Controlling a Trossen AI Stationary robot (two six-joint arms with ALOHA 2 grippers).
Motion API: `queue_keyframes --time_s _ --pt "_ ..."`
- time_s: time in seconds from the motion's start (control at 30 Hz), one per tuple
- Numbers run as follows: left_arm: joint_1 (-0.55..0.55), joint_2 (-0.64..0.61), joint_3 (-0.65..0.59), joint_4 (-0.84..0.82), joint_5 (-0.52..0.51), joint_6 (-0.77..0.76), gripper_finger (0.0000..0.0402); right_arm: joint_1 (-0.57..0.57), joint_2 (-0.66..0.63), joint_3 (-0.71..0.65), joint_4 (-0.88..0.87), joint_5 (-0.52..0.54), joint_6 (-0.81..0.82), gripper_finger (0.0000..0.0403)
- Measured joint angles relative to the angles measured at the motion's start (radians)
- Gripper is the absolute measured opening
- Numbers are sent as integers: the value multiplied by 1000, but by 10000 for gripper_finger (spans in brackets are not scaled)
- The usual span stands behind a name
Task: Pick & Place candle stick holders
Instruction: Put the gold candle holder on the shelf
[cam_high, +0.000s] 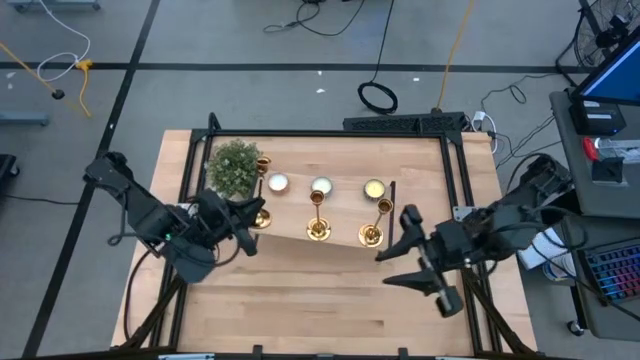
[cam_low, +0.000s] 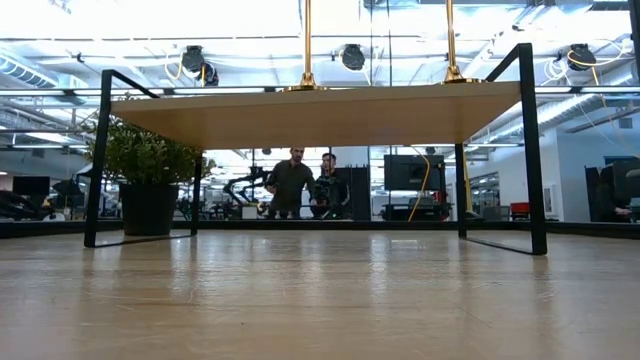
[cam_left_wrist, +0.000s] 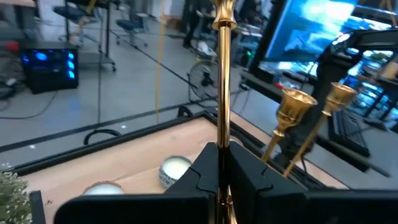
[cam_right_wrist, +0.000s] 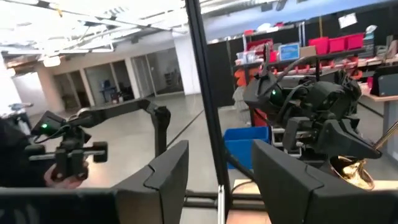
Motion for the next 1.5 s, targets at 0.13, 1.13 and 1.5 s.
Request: queue_keyframes --time_s 0.13,1.13,1.5 --pt "18 48 0 0 -39 -50 14 26 -39 0 -70 0 0 169" --pt "91 276 0 -22 -246 -105 14 51 -71 0 -320 118 -68 143" --pt "89 370 -54 -422 -250 -705 14 51 -71 0 -370 236 -86 122"
